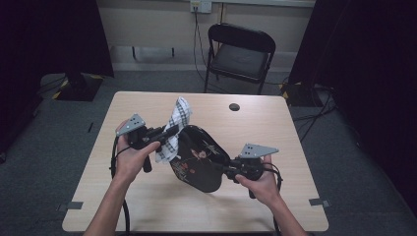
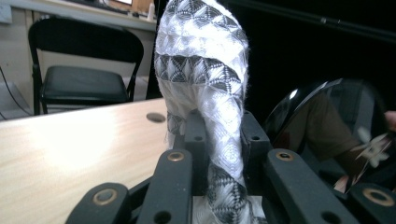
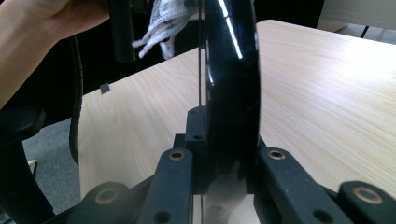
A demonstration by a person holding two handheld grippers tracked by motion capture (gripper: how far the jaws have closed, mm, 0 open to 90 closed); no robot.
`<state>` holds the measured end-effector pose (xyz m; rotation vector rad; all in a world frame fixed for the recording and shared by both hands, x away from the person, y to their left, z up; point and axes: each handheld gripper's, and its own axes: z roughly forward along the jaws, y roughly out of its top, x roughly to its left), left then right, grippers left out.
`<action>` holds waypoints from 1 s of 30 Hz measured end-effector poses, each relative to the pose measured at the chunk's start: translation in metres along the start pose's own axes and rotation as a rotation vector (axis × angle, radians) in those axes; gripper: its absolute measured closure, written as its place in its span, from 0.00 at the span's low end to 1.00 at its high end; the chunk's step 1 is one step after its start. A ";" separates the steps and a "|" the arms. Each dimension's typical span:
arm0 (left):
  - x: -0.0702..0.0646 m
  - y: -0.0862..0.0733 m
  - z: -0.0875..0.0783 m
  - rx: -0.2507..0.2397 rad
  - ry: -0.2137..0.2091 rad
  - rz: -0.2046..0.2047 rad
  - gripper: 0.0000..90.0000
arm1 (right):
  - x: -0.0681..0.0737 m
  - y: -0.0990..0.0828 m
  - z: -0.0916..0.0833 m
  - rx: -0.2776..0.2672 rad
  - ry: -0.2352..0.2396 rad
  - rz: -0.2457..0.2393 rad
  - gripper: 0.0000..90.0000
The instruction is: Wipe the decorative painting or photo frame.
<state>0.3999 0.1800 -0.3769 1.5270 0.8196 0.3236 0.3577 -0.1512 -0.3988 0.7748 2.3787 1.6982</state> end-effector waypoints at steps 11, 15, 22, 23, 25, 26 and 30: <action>0.015 -0.015 -0.004 0.066 0.043 -0.014 0.86 | 0.000 0.000 0.002 0.006 -0.002 0.001 0.90; 0.008 -0.009 -0.006 0.027 0.018 -0.029 0.87 | 0.001 0.000 0.002 0.009 -0.005 0.004 0.89; -0.005 0.002 -0.007 -0.038 -0.014 -0.012 0.87 | 0.002 0.001 0.001 0.014 -0.011 -0.002 0.89; -0.003 0.000 -0.006 -0.028 -0.016 -0.025 0.87 | 0.002 0.001 0.001 0.014 -0.010 -0.002 0.89; 0.001 -0.005 -0.005 -0.008 0.001 -0.027 0.87 | 0.003 0.002 -0.001 0.010 -0.008 -0.001 0.89; 0.003 -0.006 -0.005 0.004 0.005 -0.026 0.87 | 0.004 0.003 -0.002 0.009 -0.009 -0.001 0.89; 0.009 -0.013 -0.004 0.035 0.030 -0.034 0.87 | 0.004 0.005 -0.004 0.008 -0.009 -0.008 0.88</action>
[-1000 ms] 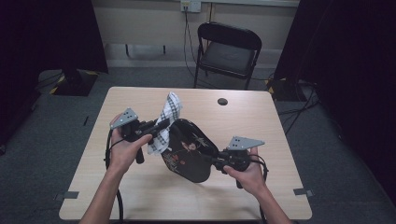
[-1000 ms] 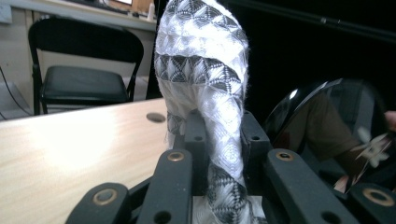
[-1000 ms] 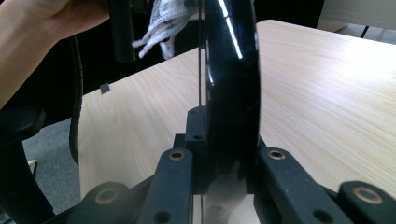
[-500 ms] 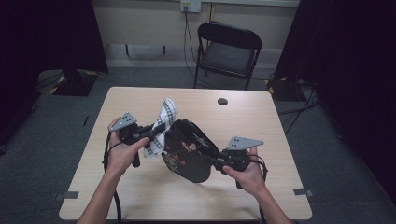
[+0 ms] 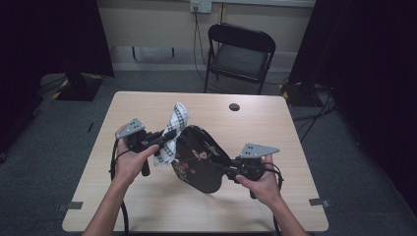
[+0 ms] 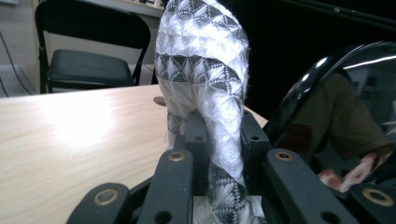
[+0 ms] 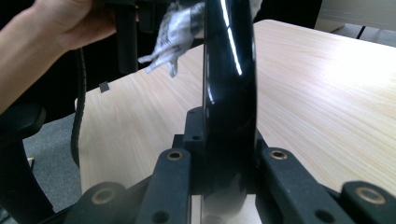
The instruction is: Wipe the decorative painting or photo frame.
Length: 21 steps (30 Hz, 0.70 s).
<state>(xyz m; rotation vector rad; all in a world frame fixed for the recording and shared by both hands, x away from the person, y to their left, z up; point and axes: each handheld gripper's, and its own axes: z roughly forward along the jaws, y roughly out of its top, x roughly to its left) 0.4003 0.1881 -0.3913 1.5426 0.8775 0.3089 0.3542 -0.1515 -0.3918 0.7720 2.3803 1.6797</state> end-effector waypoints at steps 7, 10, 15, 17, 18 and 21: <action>-0.002 0.002 -0.004 -0.008 -0.017 -0.014 0.87 | 0.001 0.001 -0.002 0.000 -0.002 0.001 0.89; -0.011 0.008 -0.005 -0.031 -0.039 0.004 0.87 | 0.000 0.001 -0.001 -0.002 -0.002 0.003 0.89; -0.015 0.010 -0.005 -0.046 -0.046 0.019 0.86 | 0.000 0.000 -0.001 -0.004 -0.001 0.005 0.89; -0.012 0.006 -0.004 -0.027 -0.032 0.013 0.86 | 0.000 0.000 -0.001 -0.005 -0.002 0.005 0.89; -0.010 0.004 -0.004 -0.018 -0.022 0.020 0.87 | 0.000 0.000 -0.001 -0.005 -0.003 0.005 0.89; -0.006 0.001 -0.004 0.013 0.012 0.056 0.86 | 0.000 0.000 -0.002 -0.003 -0.002 0.003 0.89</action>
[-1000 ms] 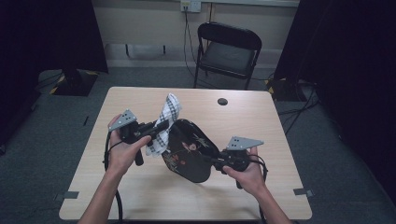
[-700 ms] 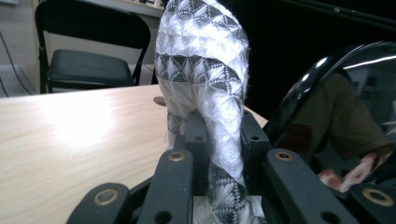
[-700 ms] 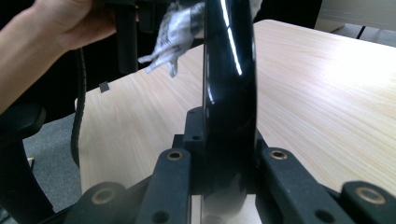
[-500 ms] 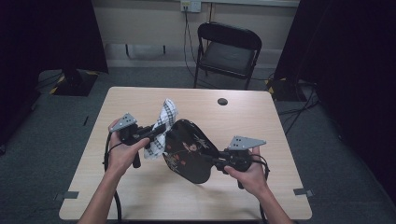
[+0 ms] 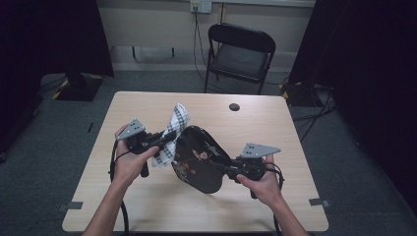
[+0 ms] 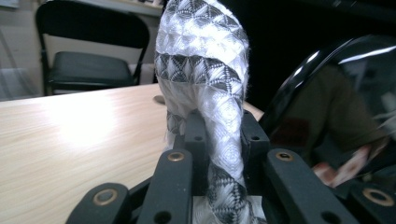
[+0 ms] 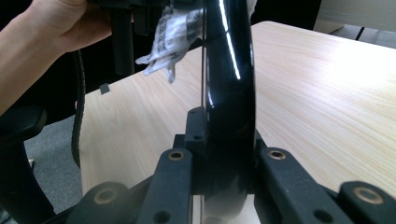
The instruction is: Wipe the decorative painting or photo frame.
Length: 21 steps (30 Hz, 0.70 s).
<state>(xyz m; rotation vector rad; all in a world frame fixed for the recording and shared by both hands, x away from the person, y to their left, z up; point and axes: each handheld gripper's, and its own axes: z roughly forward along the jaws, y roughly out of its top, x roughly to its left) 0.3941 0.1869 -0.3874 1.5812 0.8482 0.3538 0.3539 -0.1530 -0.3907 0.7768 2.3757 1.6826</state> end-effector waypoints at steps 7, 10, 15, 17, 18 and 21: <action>0.000 -0.001 -0.001 0.040 0.029 0.102 0.86 | 0.000 0.000 0.000 0.000 -0.002 -0.002 0.90; -0.002 0.001 -0.003 0.059 0.033 0.139 0.86 | -0.001 0.000 0.000 -0.001 -0.001 0.000 0.90; -0.011 0.008 -0.002 -0.041 -0.024 0.098 0.87 | -0.001 0.000 0.000 -0.001 -0.001 -0.002 0.90; -0.014 0.009 -0.001 -0.027 0.003 0.106 0.87 | -0.001 0.000 0.000 -0.001 -0.002 -0.004 0.90; -0.013 0.008 -0.001 -0.026 0.004 0.097 0.87 | -0.001 0.000 0.001 -0.002 -0.002 -0.003 0.90; -0.007 0.002 0.001 0.001 0.028 0.101 0.87 | 0.000 0.000 0.000 -0.001 -0.003 -0.005 0.90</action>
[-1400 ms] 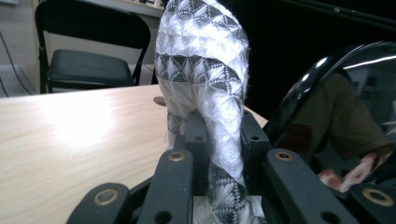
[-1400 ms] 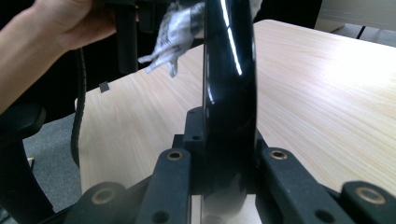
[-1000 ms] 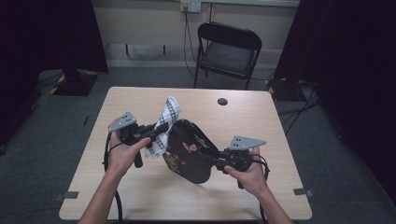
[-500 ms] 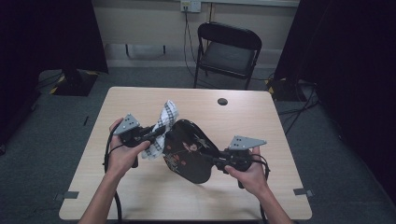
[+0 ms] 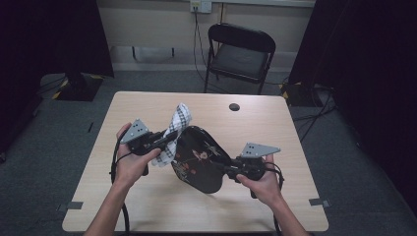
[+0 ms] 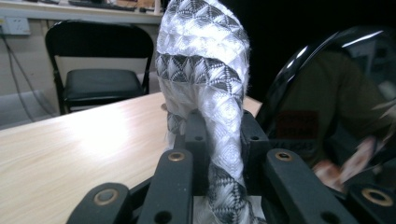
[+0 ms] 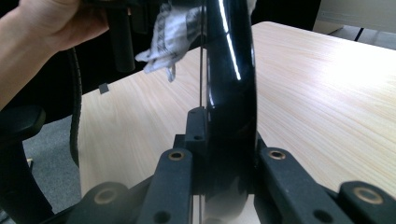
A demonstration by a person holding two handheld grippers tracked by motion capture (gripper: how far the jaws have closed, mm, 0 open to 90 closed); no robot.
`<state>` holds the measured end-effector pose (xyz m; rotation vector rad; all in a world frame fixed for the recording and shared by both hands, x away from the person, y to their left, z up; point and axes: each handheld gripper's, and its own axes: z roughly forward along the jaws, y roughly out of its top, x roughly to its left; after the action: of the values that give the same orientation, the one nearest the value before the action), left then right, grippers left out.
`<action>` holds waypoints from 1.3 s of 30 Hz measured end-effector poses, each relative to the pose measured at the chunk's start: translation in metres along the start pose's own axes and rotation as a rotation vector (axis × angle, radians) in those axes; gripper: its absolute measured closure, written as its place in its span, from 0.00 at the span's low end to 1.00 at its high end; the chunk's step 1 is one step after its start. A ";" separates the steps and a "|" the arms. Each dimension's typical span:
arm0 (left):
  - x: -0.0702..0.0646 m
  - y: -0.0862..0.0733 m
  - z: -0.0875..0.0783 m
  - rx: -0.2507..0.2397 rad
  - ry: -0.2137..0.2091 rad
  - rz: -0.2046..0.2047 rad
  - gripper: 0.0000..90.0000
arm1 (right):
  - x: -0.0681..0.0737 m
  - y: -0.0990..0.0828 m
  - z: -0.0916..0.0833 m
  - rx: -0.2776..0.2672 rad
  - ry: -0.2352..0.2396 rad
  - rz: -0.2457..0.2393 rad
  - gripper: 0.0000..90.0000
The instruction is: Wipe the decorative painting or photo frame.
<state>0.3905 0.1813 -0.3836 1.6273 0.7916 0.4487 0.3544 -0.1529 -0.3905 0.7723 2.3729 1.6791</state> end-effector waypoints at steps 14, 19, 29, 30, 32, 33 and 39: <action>0.003 -0.004 -0.004 0.023 -0.023 -0.066 0.87 | -0.001 0.002 -0.001 0.009 0.001 -0.004 0.89; -0.001 -0.002 -0.002 0.019 -0.034 -0.050 0.87 | -0.001 0.004 -0.005 0.001 0.007 0.000 0.86; 0.011 -0.018 0.001 0.093 0.020 -0.064 0.87 | -0.001 0.008 -0.011 -0.012 0.001 -0.002 0.90; 0.010 -0.017 0.000 0.081 0.012 -0.075 0.87 | -0.001 0.008 -0.011 -0.013 0.001 -0.002 0.90; 0.006 -0.012 -0.001 0.061 -0.007 -0.074 0.87 | -0.001 0.008 -0.011 -0.013 0.000 -0.003 0.90; 0.003 -0.009 -0.002 0.049 -0.007 -0.072 0.87 | -0.001 0.008 -0.011 -0.014 0.001 -0.001 0.90; -0.006 0.001 -0.001 -0.001 -0.049 -0.064 0.87 | -0.001 0.007 -0.011 -0.019 0.001 0.001 0.90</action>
<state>0.3854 0.1775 -0.3820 1.6014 0.8043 0.3623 0.3532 -0.1607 -0.3800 0.7703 2.3538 1.7007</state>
